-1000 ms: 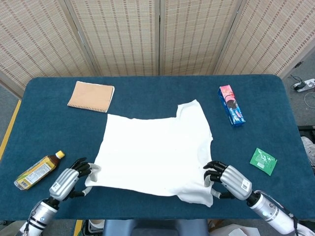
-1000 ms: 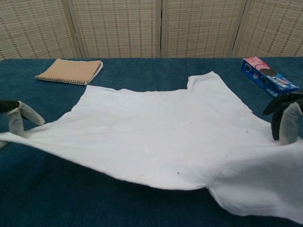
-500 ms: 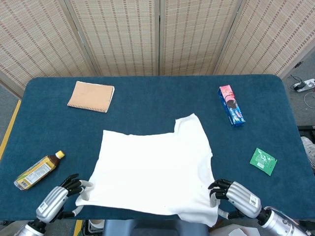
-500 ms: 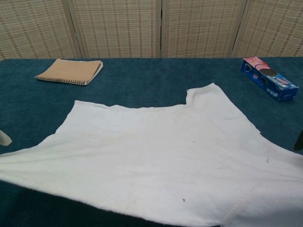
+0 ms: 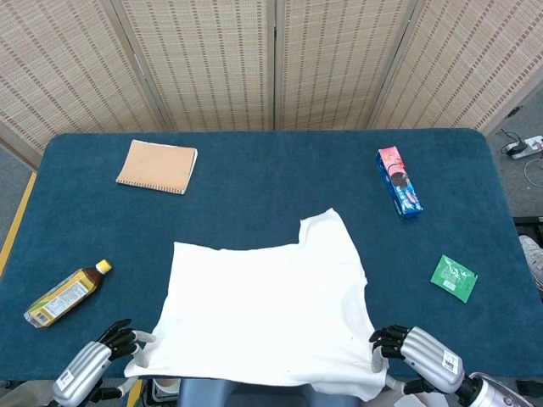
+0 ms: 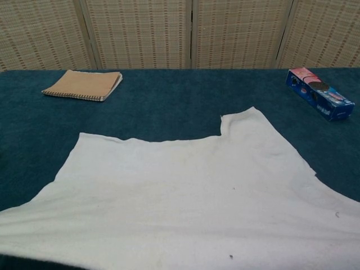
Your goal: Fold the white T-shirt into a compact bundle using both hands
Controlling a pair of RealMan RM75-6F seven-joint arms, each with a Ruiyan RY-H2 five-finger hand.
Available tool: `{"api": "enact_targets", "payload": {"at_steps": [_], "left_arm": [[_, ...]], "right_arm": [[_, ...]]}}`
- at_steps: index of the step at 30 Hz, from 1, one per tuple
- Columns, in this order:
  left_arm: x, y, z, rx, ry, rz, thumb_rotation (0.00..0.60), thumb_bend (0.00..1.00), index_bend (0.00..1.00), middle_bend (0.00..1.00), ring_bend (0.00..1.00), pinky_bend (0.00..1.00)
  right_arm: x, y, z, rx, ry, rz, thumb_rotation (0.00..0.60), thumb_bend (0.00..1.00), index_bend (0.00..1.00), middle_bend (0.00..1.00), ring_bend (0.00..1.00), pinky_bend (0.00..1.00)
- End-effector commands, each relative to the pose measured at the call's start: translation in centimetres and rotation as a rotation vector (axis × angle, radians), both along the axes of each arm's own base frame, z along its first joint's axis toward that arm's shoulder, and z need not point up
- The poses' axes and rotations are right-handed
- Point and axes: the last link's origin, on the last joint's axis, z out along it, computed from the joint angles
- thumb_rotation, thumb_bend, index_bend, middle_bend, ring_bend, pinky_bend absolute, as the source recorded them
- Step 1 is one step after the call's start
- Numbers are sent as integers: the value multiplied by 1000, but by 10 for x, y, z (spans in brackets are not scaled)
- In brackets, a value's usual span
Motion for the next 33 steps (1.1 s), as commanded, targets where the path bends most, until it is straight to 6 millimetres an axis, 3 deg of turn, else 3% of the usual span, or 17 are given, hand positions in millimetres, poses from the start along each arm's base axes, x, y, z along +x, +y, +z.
{"api": "enact_targets", "payload": {"at_steps": [1, 5, 21, 33], "left_arm": [[-1, 3, -1, 4, 4, 4, 600, 464, 705, 293, 229, 67], [-2, 17, -3, 22, 6, 4, 600, 464, 704, 293, 229, 67], [-12, 106, -34, 55, 121, -9, 600, 464, 696, 289, 206, 67], [-9, 161, -53, 73, 206, -9, 600, 464, 696, 266, 174, 67]], "right_arm": [[0, -2, 0, -18, 1, -5, 600, 873, 877, 523, 292, 365], [-2, -12, -3, -71, 18, -13, 600, 783, 877, 520, 292, 365], [-5, -57, -32, -236, 89, -85, 600, 722, 876, 487, 295, 332], [-5, -92, -55, -287, 141, -126, 600, 695, 877, 480, 285, 327]]}}
